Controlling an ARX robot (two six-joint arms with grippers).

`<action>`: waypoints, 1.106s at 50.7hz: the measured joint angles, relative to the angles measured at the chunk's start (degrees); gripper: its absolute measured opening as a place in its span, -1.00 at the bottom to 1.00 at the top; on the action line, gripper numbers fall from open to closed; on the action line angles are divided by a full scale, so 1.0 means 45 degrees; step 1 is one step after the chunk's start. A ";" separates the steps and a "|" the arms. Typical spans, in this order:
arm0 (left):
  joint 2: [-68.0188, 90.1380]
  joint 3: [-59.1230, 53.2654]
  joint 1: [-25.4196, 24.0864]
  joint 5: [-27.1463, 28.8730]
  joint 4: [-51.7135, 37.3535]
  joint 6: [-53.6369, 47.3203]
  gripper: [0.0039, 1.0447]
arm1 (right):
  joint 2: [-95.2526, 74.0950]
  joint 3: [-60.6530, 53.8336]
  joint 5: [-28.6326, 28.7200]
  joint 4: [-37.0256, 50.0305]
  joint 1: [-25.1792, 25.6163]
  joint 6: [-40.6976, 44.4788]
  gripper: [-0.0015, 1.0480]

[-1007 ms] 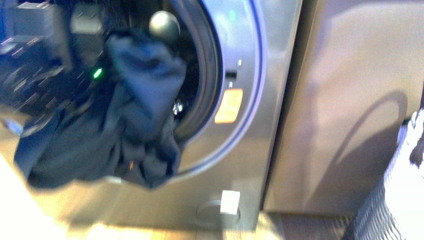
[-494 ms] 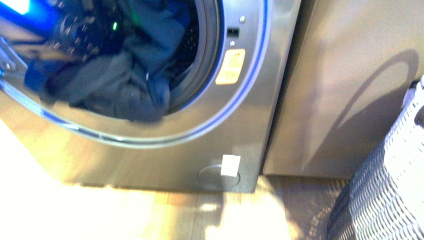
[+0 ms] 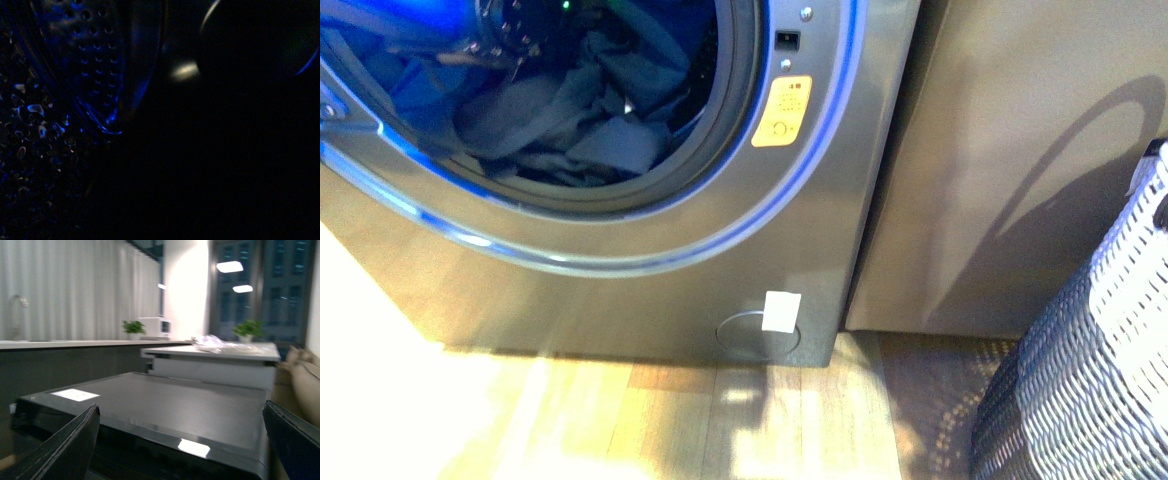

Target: Put clothes into washing machine

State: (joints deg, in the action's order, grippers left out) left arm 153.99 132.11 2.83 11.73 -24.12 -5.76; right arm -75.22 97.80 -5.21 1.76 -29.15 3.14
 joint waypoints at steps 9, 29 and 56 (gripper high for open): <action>0.0019 0.0267 -0.0049 -0.0301 0.0136 0.0117 -0.87 | 0.2181 -0.3288 -0.1307 0.0160 0.0466 -0.0704 0.85; 0.0024 -0.0641 -0.0102 -0.0403 -0.0369 0.0291 -0.87 | 0.7699 -1.1079 -0.4784 0.0053 -0.0957 -0.2730 0.85; 0.0418 -0.0976 0.0083 -0.0685 -0.0112 0.0102 -0.50 | 1.2002 -1.7374 -0.1919 -0.0063 0.3240 -0.0758 -0.89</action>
State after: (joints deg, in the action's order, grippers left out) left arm 155.87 127.72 3.20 8.64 -24.62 -5.30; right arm -21.21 19.62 -13.85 1.48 -14.57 -0.27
